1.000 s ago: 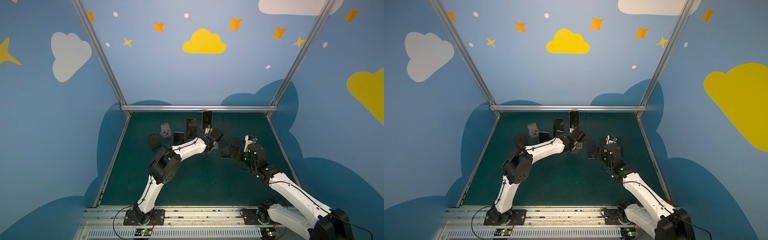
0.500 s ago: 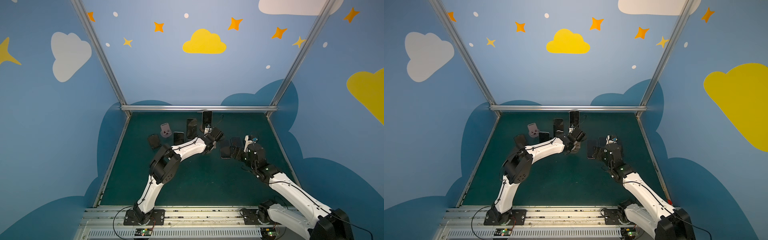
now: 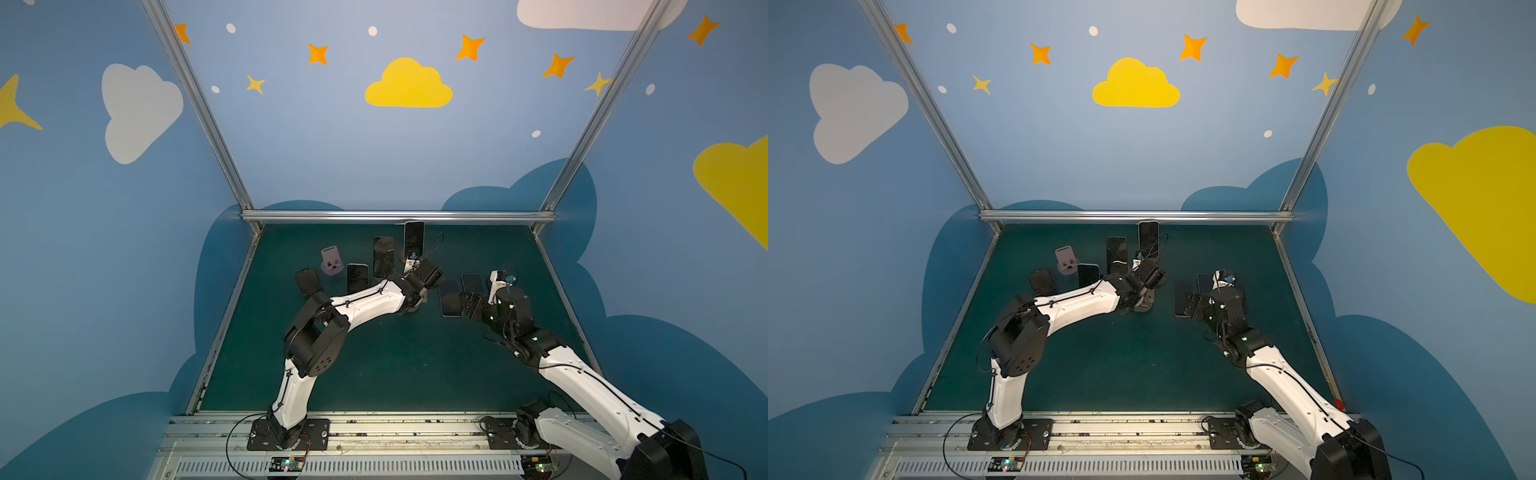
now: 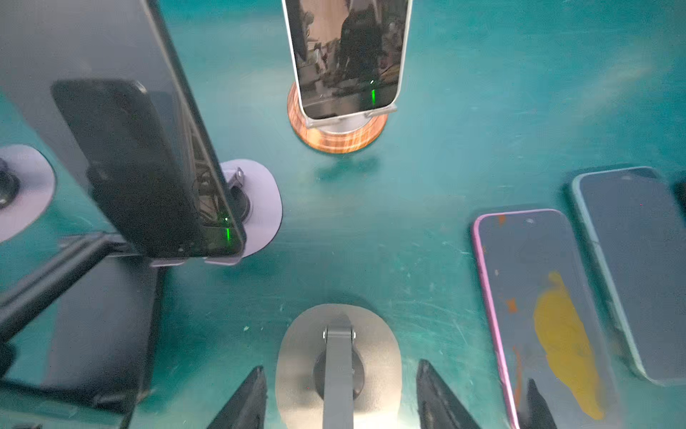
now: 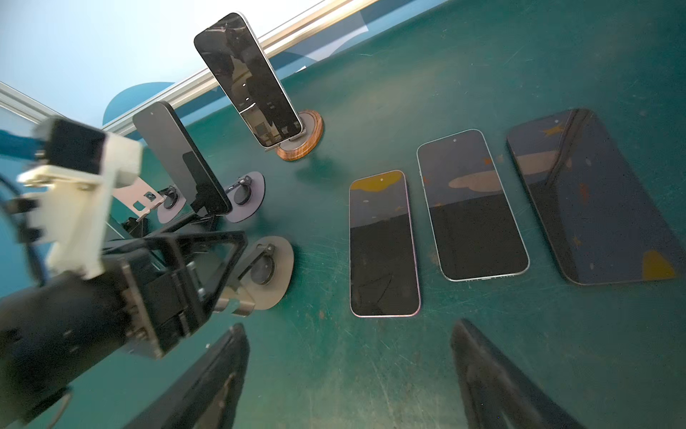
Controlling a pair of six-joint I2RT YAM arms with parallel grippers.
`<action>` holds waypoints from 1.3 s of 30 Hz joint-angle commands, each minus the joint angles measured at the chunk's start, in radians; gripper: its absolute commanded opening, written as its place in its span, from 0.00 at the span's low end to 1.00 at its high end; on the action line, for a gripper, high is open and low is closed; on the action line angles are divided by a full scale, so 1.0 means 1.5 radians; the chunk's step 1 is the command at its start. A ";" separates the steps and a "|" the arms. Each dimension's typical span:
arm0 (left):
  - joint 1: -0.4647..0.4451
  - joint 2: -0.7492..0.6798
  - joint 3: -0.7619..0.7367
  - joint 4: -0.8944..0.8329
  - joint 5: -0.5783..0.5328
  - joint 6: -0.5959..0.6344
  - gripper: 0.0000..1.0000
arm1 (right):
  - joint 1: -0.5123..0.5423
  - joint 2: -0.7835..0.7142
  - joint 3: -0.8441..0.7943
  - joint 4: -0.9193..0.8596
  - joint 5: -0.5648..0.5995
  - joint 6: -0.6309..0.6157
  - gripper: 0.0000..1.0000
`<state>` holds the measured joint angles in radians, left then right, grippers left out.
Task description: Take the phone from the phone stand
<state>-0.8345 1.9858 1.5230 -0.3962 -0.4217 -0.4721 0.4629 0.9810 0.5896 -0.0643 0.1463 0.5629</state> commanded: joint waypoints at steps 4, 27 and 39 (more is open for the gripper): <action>-0.038 -0.087 -0.045 0.010 -0.011 0.021 0.58 | 0.003 -0.016 0.007 0.003 -0.003 0.001 0.86; -0.063 -0.683 -0.441 -0.182 -0.186 -0.139 0.54 | 0.008 -0.007 0.002 0.029 -0.029 -0.004 0.85; 0.267 -0.673 -0.490 -0.047 0.033 -0.055 0.54 | 0.013 0.001 0.000 0.027 -0.020 -0.010 0.85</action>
<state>-0.5041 0.9520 0.7906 -0.5735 -0.4831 -0.6060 0.4755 0.9752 0.5896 -0.0402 0.1108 0.5606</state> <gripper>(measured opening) 0.584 0.853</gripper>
